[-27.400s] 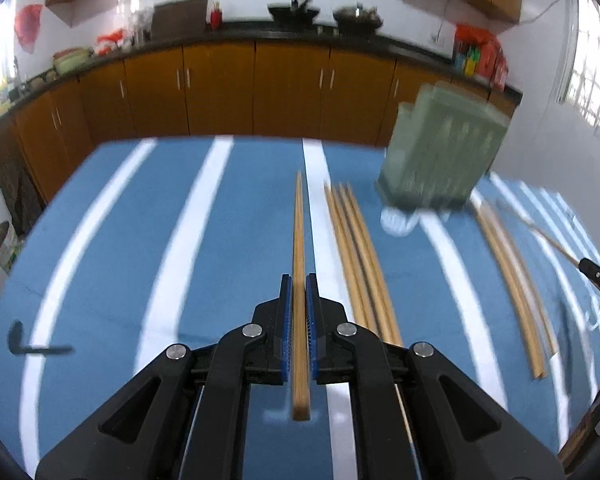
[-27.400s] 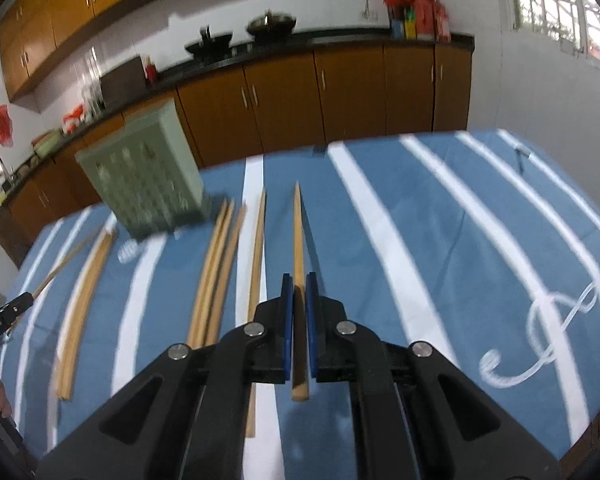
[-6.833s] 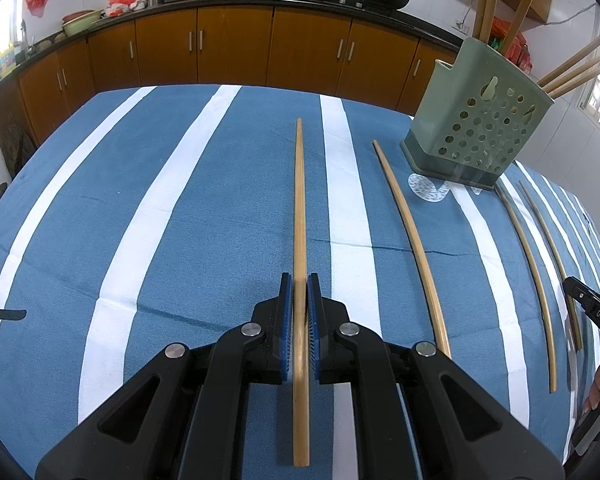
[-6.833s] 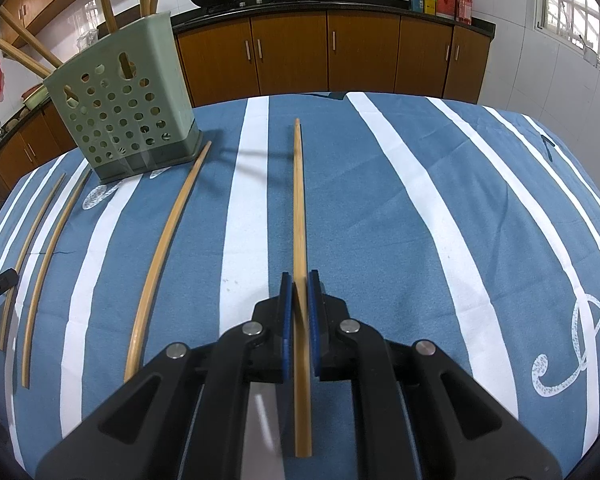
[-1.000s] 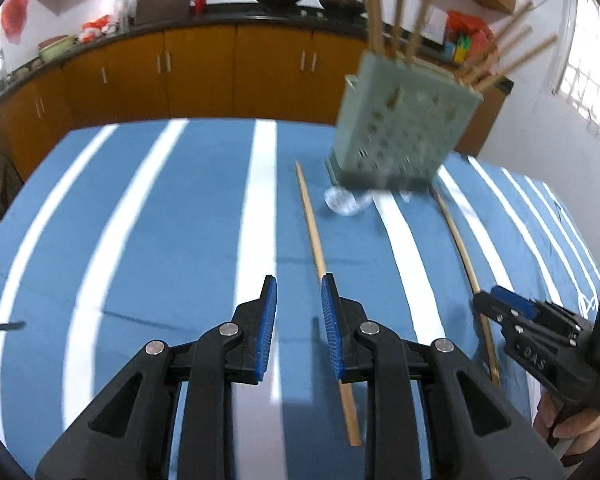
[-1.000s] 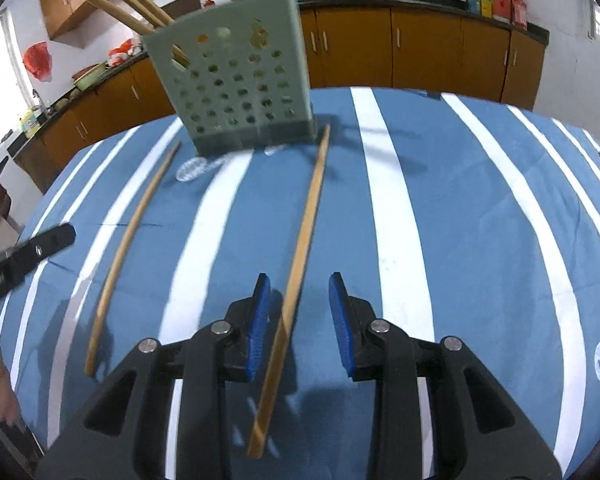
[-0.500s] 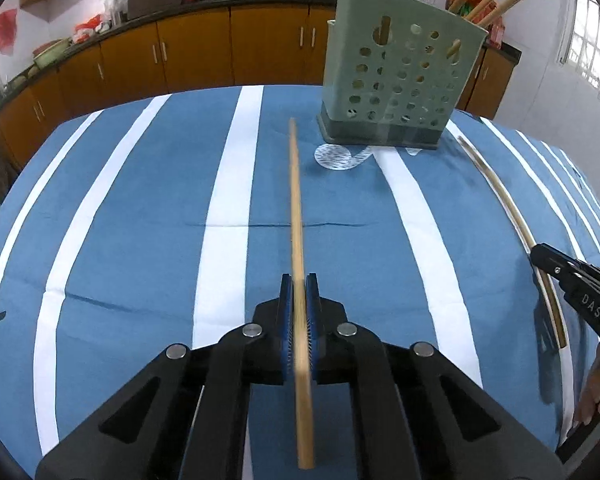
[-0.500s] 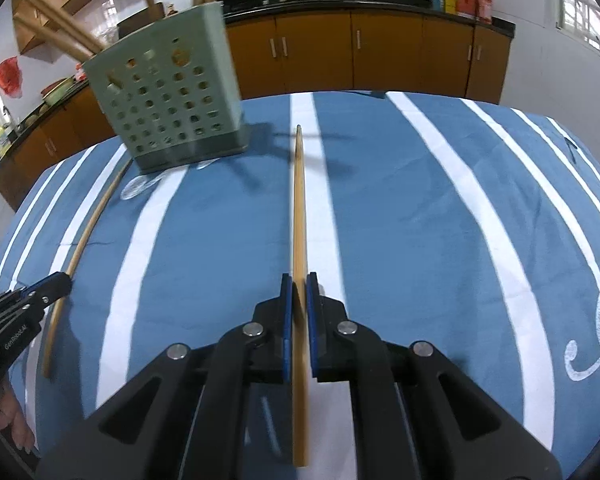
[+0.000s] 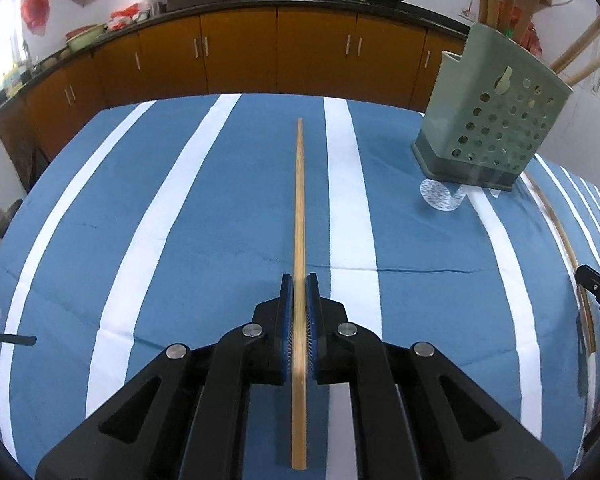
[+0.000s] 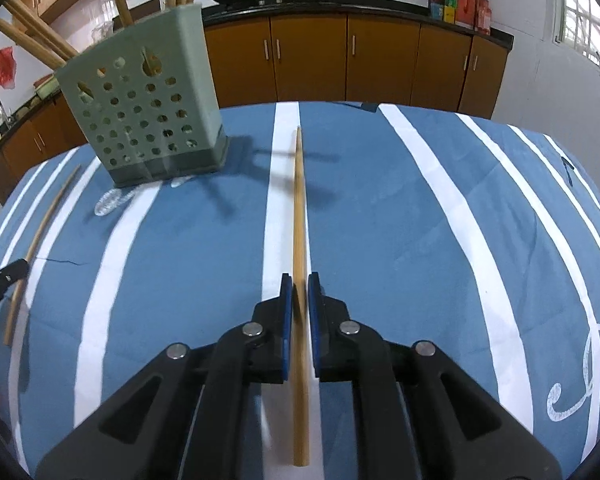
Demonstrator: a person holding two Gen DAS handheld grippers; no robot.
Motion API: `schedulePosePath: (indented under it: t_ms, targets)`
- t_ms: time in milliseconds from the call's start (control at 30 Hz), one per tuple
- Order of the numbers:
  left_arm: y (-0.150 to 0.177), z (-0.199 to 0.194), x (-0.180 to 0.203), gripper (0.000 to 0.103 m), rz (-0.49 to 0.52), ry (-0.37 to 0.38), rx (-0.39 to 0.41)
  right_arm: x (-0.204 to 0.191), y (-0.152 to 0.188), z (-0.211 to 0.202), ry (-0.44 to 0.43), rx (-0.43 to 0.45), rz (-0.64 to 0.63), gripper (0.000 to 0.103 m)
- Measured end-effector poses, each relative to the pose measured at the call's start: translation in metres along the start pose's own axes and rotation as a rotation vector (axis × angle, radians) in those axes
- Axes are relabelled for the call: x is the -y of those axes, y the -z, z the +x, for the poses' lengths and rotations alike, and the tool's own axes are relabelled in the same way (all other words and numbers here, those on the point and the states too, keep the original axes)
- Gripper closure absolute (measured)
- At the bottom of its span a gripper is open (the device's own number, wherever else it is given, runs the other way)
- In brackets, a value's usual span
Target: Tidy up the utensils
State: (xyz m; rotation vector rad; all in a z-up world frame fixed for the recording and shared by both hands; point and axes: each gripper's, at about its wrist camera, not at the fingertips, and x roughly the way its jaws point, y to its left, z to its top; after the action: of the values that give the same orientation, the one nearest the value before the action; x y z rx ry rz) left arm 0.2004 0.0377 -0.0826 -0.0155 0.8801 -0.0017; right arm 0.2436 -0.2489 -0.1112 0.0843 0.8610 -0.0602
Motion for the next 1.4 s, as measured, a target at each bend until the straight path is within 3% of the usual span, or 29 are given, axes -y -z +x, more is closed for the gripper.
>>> schedulePosePath:
  t_ms: [1400]
  targets:
    - [0.0006,0.0007,-0.0035,0.093,-0.01,0.014,0.0,0.0007,-0.0005,0.0013,-0.01,-0.003,0.009,0.093]
